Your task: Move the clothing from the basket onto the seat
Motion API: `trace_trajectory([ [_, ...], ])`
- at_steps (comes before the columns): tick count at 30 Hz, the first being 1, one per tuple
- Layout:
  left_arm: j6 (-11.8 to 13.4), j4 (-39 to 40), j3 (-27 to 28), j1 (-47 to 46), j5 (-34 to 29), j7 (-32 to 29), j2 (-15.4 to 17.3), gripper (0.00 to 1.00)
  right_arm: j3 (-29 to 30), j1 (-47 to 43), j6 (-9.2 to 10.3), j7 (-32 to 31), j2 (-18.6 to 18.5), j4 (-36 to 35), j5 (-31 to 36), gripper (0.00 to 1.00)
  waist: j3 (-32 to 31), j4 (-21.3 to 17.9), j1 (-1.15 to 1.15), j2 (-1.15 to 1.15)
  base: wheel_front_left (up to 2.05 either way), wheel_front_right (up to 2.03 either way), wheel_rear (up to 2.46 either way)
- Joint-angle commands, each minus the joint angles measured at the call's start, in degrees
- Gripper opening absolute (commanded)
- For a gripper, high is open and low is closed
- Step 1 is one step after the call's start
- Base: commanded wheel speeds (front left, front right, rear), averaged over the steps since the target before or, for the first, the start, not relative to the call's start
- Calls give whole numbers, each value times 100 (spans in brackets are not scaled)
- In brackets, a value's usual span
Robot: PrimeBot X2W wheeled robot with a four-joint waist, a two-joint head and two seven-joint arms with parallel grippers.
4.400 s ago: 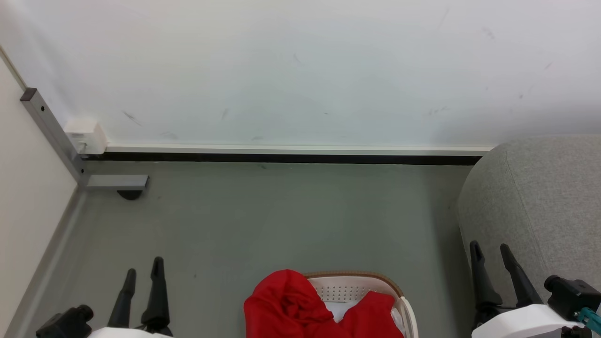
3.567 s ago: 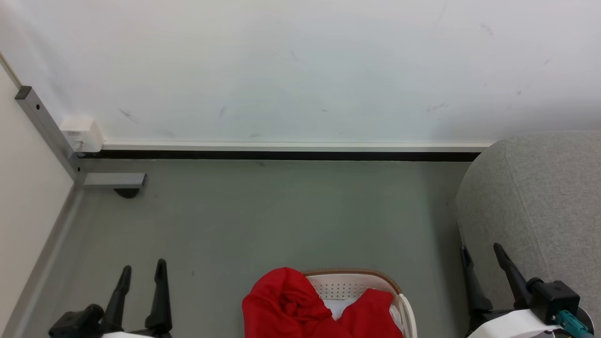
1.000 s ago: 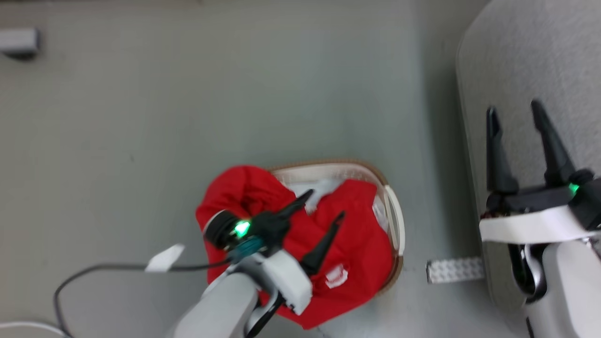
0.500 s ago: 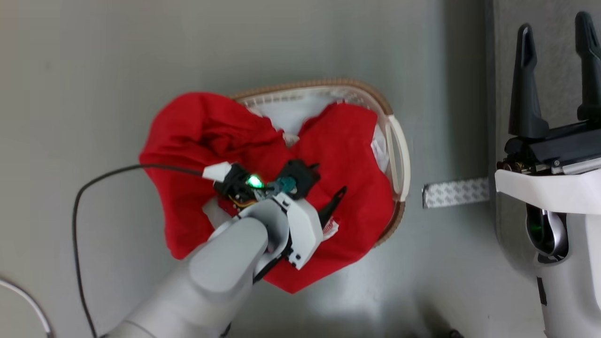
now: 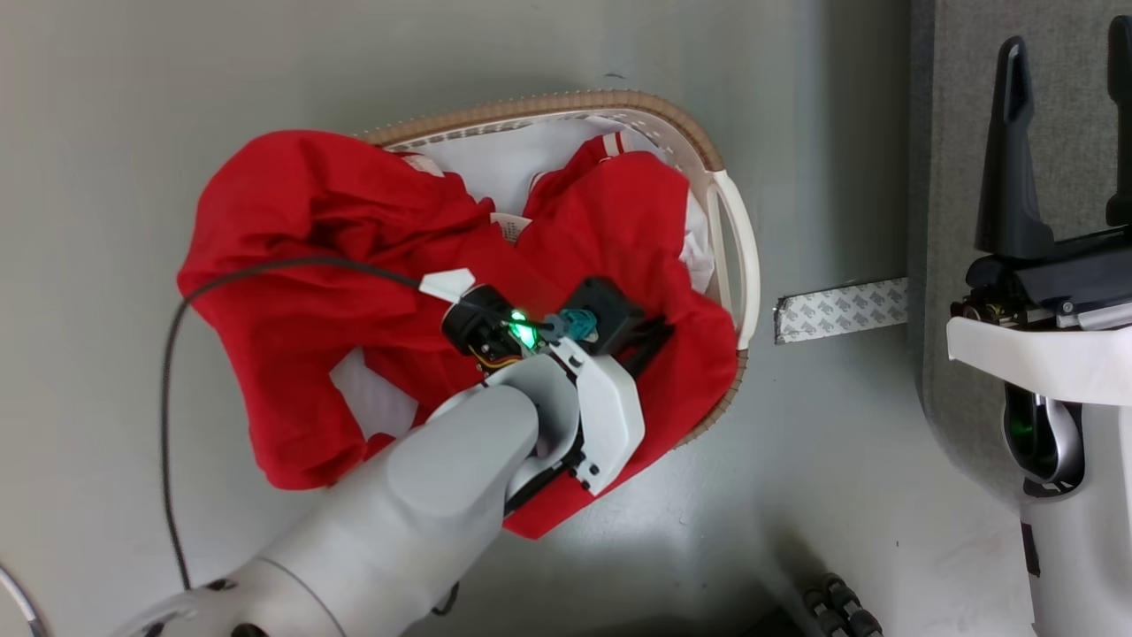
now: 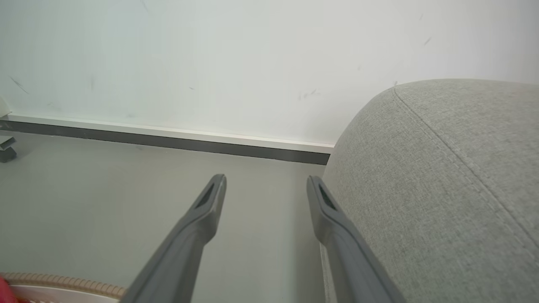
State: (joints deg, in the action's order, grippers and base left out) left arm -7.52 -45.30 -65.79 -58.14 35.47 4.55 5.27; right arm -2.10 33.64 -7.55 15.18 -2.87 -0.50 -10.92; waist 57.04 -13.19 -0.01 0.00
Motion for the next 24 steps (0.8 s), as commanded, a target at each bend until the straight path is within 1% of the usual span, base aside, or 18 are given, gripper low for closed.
trace_trajectory([
  [1,7,-14,-40,-73,80,46,41,0,22,-51,12,-5,-3,-16,15,100,-11,19,1,0,0,0,0],
  [4,7,-44,-177,-162,334,249,86,0,67,-22,12,-5,-5,52,55,100,-129,94,1,0,0,0,0],
  [9,7,-19,-276,-95,803,584,158,0,90,-117,12,-5,-6,238,75,100,-621,287,1,0,0,0,0],
  [13,7,91,-296,101,1204,775,247,0,139,-239,12,-5,-7,421,60,100,-1188,461,1,0,0,0,0],
  [19,7,408,-249,593,1758,975,493,0,187,-538,12,-5,-8,723,107,100,-2153,724,1,0,0,0,0],
  [24,16,666,-33,995,1938,1047,660,0,246,-843,12,-5,-9,935,125,100,-2843,914,1,0,0,0,0],
])
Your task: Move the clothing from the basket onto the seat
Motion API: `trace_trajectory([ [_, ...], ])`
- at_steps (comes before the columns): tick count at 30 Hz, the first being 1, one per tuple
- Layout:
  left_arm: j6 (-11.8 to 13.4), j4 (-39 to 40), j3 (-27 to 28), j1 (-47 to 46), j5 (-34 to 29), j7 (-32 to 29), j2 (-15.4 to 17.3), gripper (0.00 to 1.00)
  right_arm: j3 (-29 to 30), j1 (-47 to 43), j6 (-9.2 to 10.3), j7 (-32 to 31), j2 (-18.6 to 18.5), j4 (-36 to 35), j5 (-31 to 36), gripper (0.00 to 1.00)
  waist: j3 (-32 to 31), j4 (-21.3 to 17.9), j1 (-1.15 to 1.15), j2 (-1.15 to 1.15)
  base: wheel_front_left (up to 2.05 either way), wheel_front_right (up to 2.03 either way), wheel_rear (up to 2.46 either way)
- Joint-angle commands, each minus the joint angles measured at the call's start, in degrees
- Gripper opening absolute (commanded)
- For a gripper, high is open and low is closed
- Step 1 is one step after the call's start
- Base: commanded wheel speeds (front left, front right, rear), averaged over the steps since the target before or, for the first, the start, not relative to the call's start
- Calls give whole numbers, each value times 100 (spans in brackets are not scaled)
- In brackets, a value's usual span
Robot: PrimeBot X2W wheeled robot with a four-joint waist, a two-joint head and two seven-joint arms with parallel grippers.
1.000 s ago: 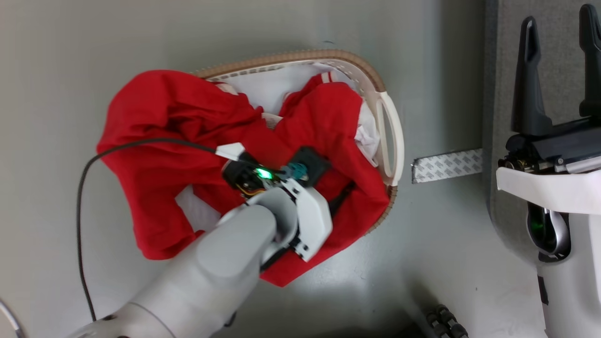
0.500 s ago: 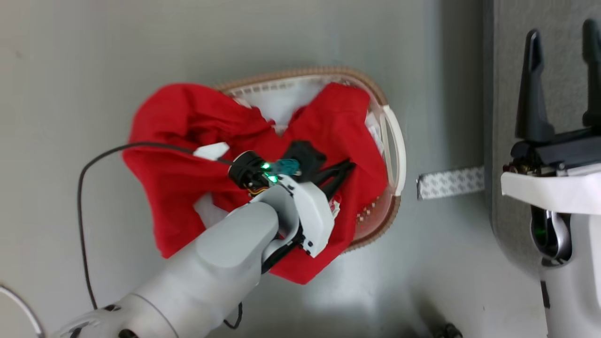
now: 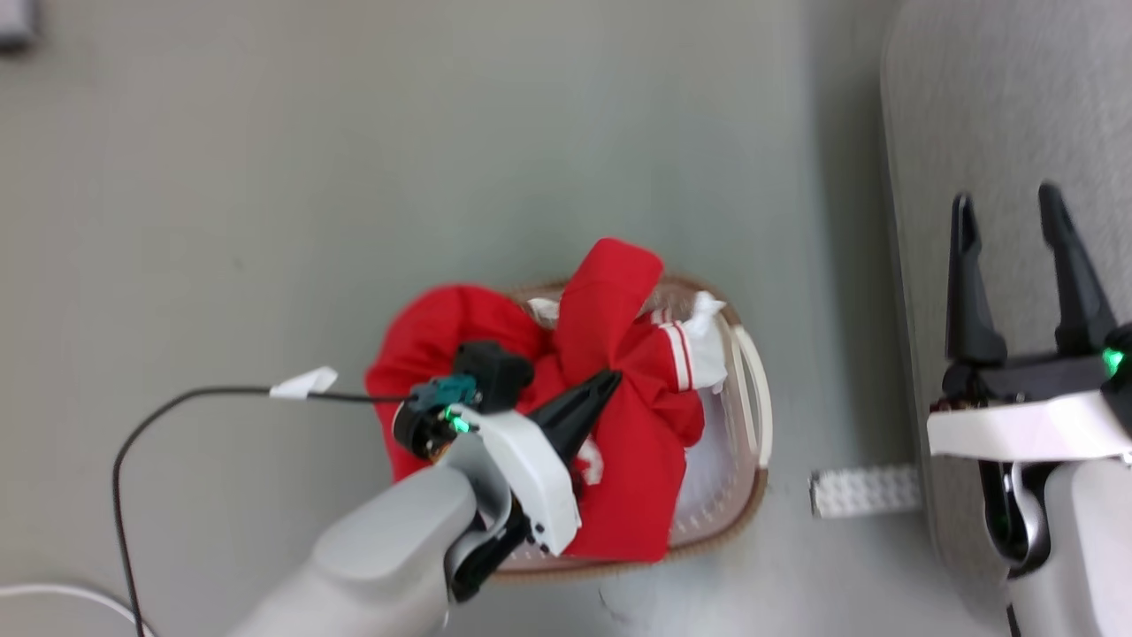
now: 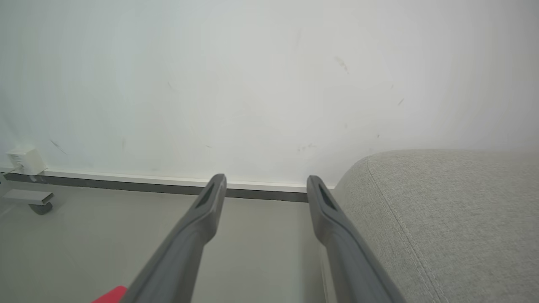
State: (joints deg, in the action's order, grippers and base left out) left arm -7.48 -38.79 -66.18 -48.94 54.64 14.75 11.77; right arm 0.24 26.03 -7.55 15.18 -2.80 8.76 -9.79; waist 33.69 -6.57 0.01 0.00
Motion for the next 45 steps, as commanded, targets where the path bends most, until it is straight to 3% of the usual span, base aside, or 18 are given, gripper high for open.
trace_trajectory([
  [1,19,71,57,167,31,37,35,0,36,-140,12,-5,-16,47,10,100,-645,287,-1,0,0,0,0],
  [16,573,1468,872,1450,-290,41,336,0,230,-1145,12,-5,-15,459,-56,100,-2206,531,-1,0,0,0,0],
  [25,1011,2247,1189,2040,-282,42,747,0,33,-1529,12,-5,-16,681,-185,100,-2900,447,-1,0,0,0,0],
  [45,1753,3803,1641,2306,-126,-122,1486,0,-576,-2035,12,-5,-13,796,-131,100,-3564,381,-1,0,0,0,0],
])
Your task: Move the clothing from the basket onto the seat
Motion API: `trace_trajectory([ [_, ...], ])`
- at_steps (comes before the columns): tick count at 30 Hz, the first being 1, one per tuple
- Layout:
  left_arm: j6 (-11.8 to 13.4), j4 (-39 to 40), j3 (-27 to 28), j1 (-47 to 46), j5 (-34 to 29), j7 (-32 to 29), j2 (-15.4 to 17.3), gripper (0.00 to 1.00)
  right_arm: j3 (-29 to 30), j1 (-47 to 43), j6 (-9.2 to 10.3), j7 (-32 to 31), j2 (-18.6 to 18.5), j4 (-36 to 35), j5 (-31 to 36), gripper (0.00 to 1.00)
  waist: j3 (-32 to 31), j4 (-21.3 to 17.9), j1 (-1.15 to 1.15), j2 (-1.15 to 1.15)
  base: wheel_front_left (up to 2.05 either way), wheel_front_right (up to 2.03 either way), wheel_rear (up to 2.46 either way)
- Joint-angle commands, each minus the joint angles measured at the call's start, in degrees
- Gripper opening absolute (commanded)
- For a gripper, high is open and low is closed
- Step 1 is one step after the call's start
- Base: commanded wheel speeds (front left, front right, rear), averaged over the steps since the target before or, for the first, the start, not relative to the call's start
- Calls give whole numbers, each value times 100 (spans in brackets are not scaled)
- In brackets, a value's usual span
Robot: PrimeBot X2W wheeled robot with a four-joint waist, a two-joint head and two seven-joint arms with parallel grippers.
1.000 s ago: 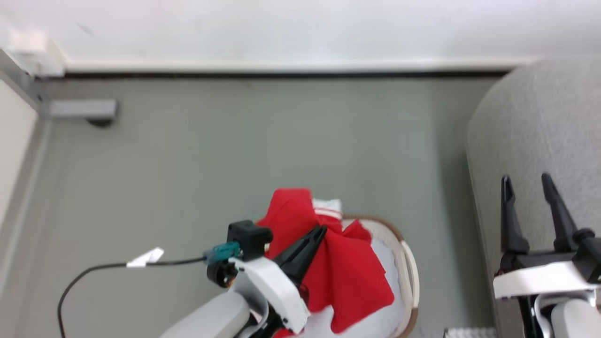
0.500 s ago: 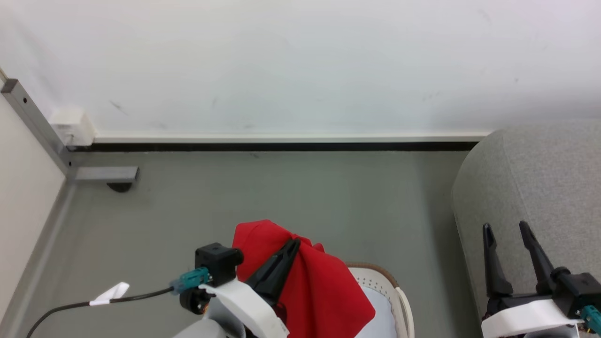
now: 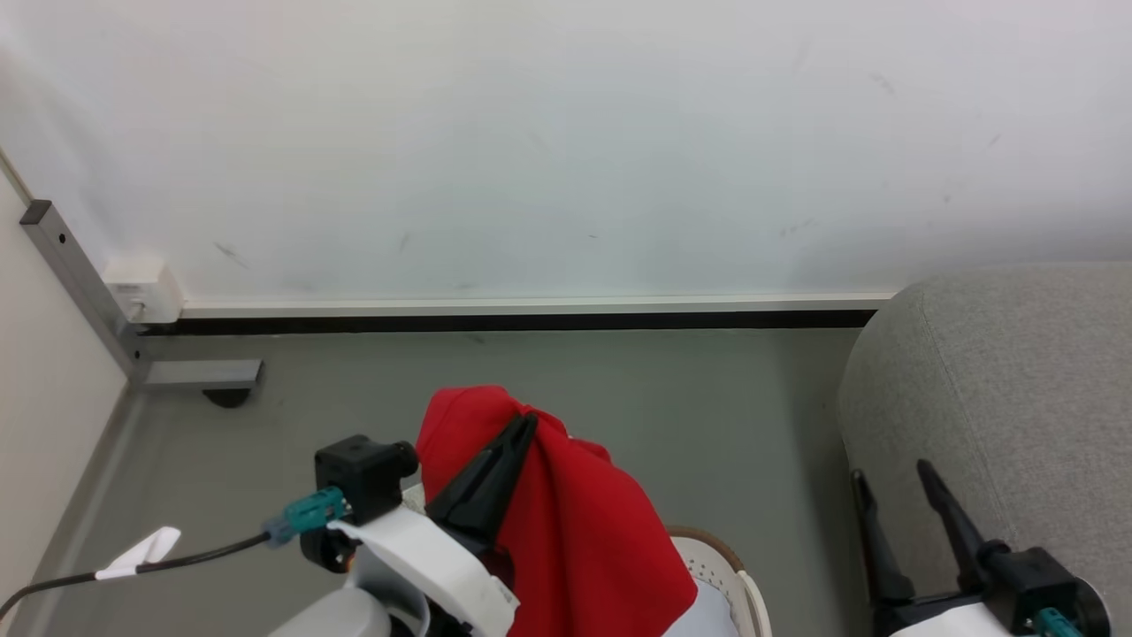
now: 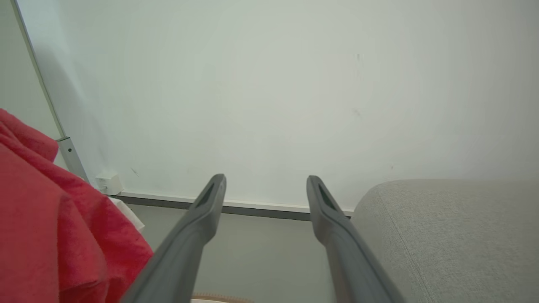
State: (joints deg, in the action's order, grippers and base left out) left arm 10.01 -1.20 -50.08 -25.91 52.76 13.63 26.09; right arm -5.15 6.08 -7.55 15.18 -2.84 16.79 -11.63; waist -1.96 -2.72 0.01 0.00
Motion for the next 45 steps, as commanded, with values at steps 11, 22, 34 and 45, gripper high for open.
trace_trajectory([
  [11,103,237,81,-10,69,-47,137,0,-2580,767,12,-8,-628,-94,-751,100,71,-37,-1,0,0,0,0],
  [22,20,217,-51,-222,-46,-141,-3,0,-4764,2302,12,-154,-848,703,-1669,100,110,19,-1,0,0,0,0],
  [34,-67,5,-294,-404,-86,-263,-345,0,-5695,3126,13,-43,-227,2666,-2408,0,26,238,-1,0,0,0,0],
  [45,-46,-328,-269,-338,-51,-155,-403,20,-4884,3148,13,5,-148,2536,-2640,0,3,325,-1,0,0,0,0],
])
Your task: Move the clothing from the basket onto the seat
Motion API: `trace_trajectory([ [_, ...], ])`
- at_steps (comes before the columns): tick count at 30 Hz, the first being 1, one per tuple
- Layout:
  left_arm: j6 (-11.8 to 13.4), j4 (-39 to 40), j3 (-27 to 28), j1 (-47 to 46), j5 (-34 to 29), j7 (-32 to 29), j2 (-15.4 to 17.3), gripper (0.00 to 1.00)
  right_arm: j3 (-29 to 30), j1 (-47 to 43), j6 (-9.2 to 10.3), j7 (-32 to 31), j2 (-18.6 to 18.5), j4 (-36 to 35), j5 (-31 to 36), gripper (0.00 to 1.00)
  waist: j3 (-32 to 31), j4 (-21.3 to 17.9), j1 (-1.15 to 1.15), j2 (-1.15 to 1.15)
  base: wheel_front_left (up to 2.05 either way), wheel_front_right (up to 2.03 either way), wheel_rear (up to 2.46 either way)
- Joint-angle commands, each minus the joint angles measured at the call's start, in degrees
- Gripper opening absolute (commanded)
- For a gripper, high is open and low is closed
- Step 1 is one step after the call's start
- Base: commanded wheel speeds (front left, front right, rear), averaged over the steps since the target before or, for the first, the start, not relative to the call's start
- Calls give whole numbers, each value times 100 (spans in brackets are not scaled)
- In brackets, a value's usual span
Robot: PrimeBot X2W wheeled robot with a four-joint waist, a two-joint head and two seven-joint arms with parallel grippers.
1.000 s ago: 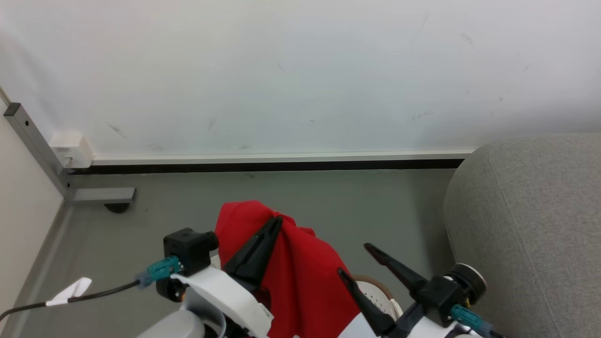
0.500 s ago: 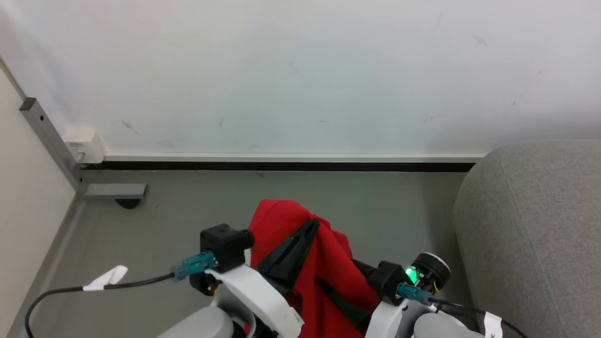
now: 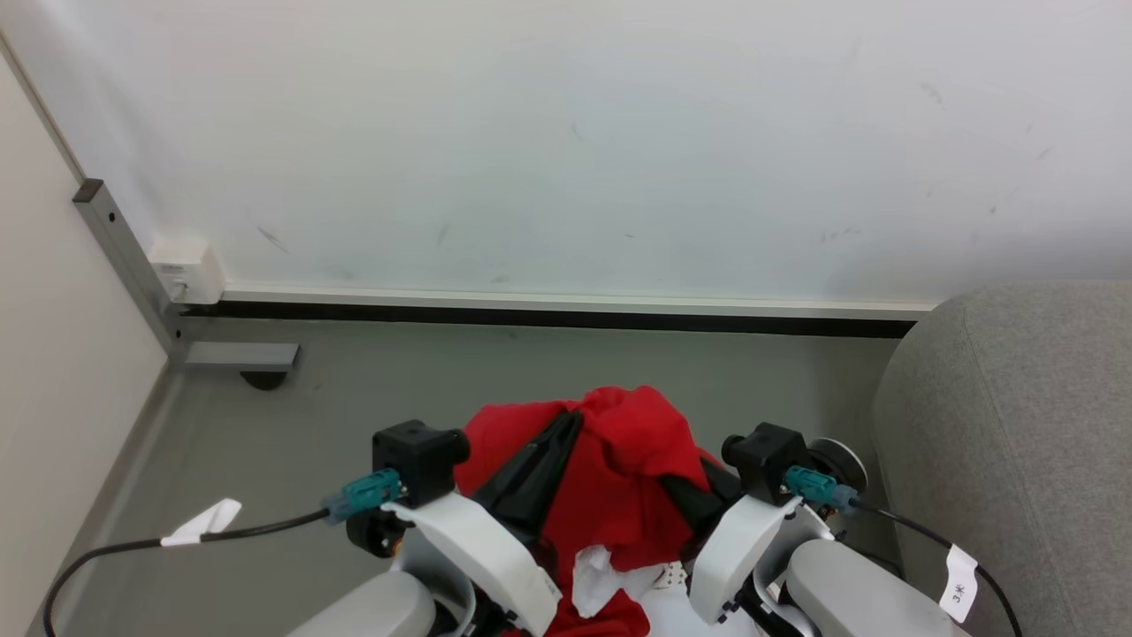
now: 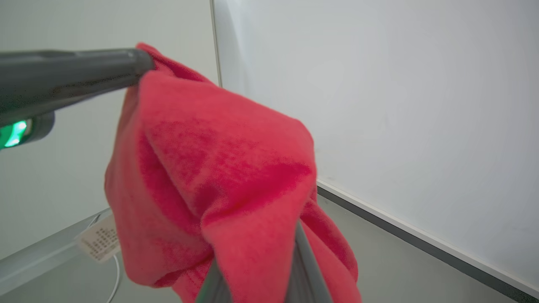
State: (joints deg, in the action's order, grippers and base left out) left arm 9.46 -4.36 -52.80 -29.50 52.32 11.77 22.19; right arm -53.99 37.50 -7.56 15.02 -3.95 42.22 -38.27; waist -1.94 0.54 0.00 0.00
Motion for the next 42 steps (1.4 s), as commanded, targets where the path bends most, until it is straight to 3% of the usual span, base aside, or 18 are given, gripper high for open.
trace_trajectory([
  [1,17,-26,7,31,-12,44,-19,47,95,-38,14,20,-68,-67,65,0,4,-3,0,0,0,0,0],
  [2,16,-40,9,42,-25,54,-22,85,196,-79,13,20,-105,-115,99,0,8,-5,0,0,0,0,0],
  [3,19,-53,8,52,-41,68,-25,100,290,-113,13,20,-137,-155,125,0,10,-10,0,0,0,0,0],
  [16,-12,-126,-50,161,-83,166,-105,100,1649,-435,14,21,-702,-559,497,0,73,-329,0,0,0,0,0],
  [34,-121,-20,-248,153,-269,235,-302,100,2602,-742,14,21,-1171,-1102,809,0,366,-1708,0,0,0,0,0],
  [42,-84,126,-325,1,-431,181,-304,100,3204,-800,13,21,-1326,-1317,898,0,684,-1896,0,0,0,0,0],
])
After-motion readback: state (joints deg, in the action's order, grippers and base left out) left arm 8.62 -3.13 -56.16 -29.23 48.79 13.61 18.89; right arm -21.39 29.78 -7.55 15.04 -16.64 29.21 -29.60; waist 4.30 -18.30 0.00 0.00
